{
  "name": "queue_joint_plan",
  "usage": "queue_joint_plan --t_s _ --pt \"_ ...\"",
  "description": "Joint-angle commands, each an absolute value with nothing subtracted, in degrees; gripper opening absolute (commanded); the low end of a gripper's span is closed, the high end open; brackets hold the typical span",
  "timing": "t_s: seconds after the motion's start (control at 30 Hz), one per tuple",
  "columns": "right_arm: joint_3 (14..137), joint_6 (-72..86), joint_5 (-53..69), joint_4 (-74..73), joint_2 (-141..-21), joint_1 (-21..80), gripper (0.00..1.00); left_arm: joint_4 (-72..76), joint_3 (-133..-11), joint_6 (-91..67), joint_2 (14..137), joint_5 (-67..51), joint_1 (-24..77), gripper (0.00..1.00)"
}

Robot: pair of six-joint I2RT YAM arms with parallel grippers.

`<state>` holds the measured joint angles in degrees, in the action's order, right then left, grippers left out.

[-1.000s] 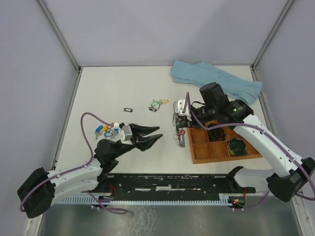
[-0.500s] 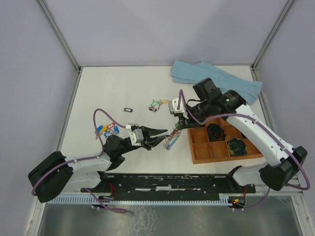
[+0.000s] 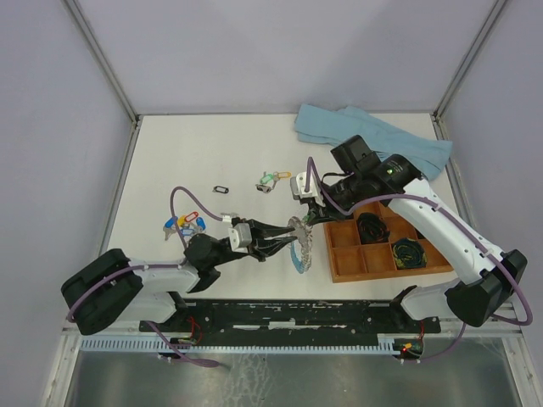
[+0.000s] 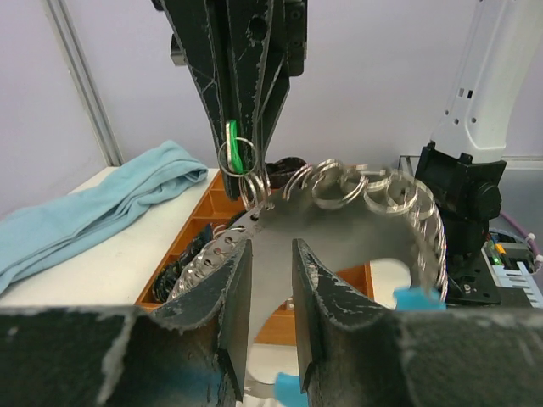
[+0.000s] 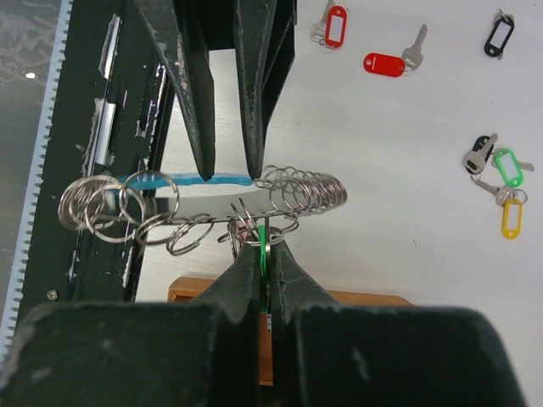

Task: Remove the keys from the keyring
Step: Pick up the key from the keyring.

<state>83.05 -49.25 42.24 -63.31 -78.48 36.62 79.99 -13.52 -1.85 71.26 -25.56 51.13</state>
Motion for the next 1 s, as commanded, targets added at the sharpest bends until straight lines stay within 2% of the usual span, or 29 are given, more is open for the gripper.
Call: queue_joint_plan --t_s 0.0,0.33,0.97 --pt "83.31 -52.51 45.18 -63.19 -77.45 36.65 0.01 84.92 -14.79 -0.80 72.38 -23.52 51.48 0.31" --pt "81.67 -55.46 43.19 -63.18 -78.57 37.09 0.01 90.05 -13.66 -1.04 76.16 -24.57 51.47 0.31" --pt "81.28 -54.67 38.77 -62.05 -80.35 40.08 0.01 88.59 -14.30 0.85 78.09 -19.99 52.57 0.30"
